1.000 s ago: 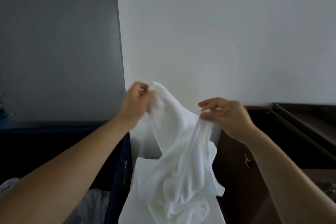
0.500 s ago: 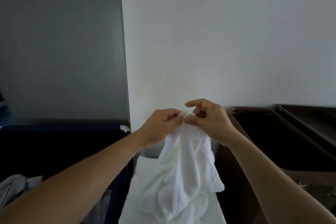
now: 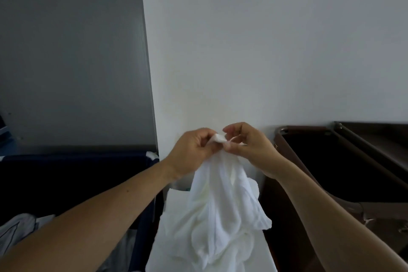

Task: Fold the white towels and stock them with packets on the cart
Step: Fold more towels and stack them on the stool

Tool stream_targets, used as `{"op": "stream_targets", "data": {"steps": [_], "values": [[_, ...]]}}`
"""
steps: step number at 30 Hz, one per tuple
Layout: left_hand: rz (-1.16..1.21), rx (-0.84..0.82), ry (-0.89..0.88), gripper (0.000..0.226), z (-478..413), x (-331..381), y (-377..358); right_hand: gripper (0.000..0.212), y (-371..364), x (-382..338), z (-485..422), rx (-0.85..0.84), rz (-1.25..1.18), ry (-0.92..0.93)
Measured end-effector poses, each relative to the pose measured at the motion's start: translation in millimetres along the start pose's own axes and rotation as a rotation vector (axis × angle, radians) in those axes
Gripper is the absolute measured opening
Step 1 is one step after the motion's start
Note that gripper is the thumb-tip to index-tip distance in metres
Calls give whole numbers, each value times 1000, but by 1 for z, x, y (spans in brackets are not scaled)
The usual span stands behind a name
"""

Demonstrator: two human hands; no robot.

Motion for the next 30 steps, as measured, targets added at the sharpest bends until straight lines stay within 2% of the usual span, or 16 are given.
{"op": "stream_targets", "data": {"steps": [2,4,6,8,10,11,14,15,17,19,20,22,24,25,27,30], "values": [[135,11,-20,8,-7,13,15,59,-12,23,3,-173,-63,-53],[259,30,-25,8,-16,30,32,60,-28,45,9,-335,-160,-147],[424,111,-23,11,-25,44,56,65,-38,60,16,-407,-250,-263],[550,237,-29,13,-31,51,85,77,-41,72,20,-457,-107,-324],[556,315,-16,12,-32,45,104,88,-45,87,27,-495,3,-386],[545,320,9,11,-32,38,104,86,-47,96,29,-454,-42,-410],[595,261,101,21,-23,13,85,55,-51,119,28,-104,-475,-589],[635,233,121,23,-21,9,78,41,-52,126,30,12,-467,-615],[690,184,140,28,-19,7,68,13,-61,131,43,-23,-203,-671],[700,143,150,25,-19,11,62,37,-85,128,56,-286,-51,-638],[691,128,153,22,-20,13,60,39,-94,129,61,-364,-99,-629],[650,142,168,23,-22,12,61,18,-97,119,61,-380,-328,-655],[600,195,175,25,-22,9,71,27,-93,114,51,-360,-578,-706],[577,222,176,23,-22,7,78,25,-86,114,43,-338,-546,-682],[541,271,182,22,-21,0,88,16,-65,116,24,-247,-354,-628],[495,325,163,14,-17,-7,96,15,-21,109,-1,-57,-33,-572]]}}
Point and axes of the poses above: each hand's wrist, its own z-axis away from the middle knuckle, its own y-axis out of the back of the hand, x = y × z, the point moved 7 cm from there along -z, towards the middle knuckle, and after that the axes turned 10 degrees about z, right-handed, at the moved point
